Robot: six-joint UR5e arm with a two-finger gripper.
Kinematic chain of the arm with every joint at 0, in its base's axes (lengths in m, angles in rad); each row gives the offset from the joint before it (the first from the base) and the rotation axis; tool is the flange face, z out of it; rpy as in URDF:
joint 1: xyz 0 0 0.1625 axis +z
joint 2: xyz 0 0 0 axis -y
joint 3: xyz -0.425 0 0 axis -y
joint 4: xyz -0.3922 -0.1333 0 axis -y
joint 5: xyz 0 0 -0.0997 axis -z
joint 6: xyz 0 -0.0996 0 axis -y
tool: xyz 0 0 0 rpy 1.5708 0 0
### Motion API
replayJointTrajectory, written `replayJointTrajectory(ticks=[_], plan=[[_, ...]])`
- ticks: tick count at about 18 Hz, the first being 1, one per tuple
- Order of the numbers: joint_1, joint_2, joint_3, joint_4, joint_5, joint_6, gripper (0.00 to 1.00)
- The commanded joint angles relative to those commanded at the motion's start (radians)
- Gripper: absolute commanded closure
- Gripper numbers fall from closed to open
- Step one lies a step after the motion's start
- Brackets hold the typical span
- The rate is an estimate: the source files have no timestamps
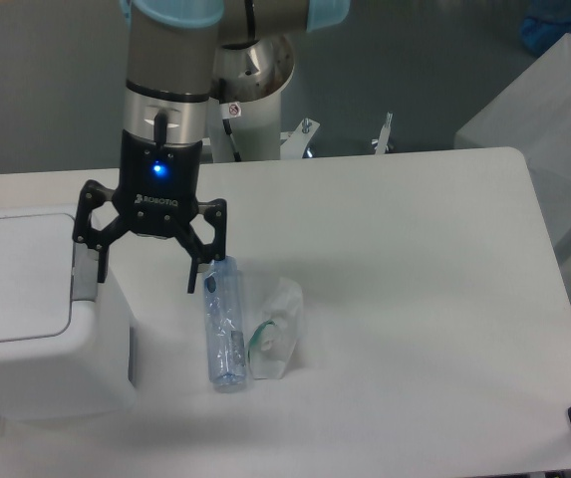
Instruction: Open the trash can
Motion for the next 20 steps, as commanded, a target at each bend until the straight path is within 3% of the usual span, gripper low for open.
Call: replayJointTrajectory(ticks=[20], plan=[[-0.015, -0.003, -0.035, 0.0, 0.0, -0.029, 0.0]])
